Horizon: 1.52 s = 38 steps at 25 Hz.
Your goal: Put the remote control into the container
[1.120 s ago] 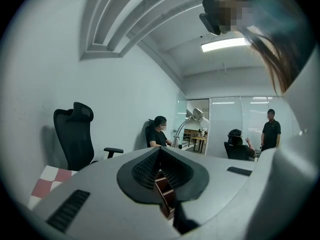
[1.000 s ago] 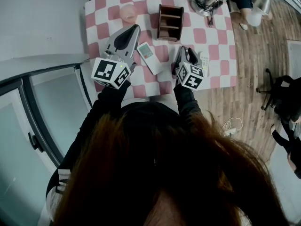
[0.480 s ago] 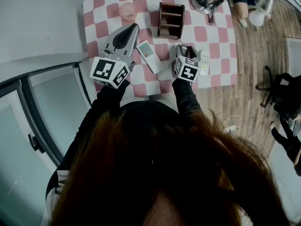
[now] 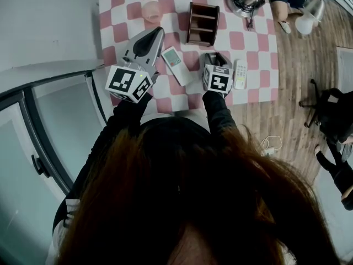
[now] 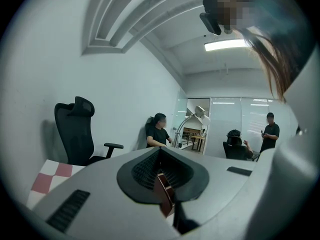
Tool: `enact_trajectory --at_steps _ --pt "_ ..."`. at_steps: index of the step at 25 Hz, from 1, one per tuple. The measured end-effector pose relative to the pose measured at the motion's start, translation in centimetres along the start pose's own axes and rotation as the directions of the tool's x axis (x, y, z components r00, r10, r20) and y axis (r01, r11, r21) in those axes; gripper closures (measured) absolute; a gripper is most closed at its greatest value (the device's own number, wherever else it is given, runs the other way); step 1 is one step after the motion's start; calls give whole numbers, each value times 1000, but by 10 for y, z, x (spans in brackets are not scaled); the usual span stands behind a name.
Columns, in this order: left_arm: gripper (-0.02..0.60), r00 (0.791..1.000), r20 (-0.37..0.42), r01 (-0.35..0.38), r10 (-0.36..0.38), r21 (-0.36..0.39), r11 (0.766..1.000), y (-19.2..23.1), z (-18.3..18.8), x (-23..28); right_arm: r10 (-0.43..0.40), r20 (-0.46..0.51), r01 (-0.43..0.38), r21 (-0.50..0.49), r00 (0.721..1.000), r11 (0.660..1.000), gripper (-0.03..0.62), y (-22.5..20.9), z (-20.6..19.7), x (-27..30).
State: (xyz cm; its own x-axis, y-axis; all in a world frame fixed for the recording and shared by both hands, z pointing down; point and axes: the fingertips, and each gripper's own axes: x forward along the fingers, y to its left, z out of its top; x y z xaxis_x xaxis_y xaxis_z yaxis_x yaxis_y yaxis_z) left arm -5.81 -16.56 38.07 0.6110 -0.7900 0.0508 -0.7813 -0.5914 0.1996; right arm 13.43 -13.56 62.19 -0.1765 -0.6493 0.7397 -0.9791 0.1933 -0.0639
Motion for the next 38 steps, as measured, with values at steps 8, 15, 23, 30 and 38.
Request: enact_trajectory --at_steps 8,15,23,30,38 --pt "572 1000 3 -11 11 1 1000 4 2 -2 93 94 -97 32 991 995 408 10 19 -18" --pt "572 1000 11 -20 20 3 1000 2 3 -4 157 224 -164 13 962 986 411 19 57 -49" --pt "572 998 35 -48 48 1 999 5 9 -11 197 423 -212 -12 885 977 413 24 120 -88" --pt "572 996 57 -70 70 -2 998 8 14 -15 216 583 -262 -5 783 965 413 22 184 -106" --pt "572 994 72 -88 88 -1 996 12 20 -20 212 684 -282 -10 698 959 413 27 243 -111"
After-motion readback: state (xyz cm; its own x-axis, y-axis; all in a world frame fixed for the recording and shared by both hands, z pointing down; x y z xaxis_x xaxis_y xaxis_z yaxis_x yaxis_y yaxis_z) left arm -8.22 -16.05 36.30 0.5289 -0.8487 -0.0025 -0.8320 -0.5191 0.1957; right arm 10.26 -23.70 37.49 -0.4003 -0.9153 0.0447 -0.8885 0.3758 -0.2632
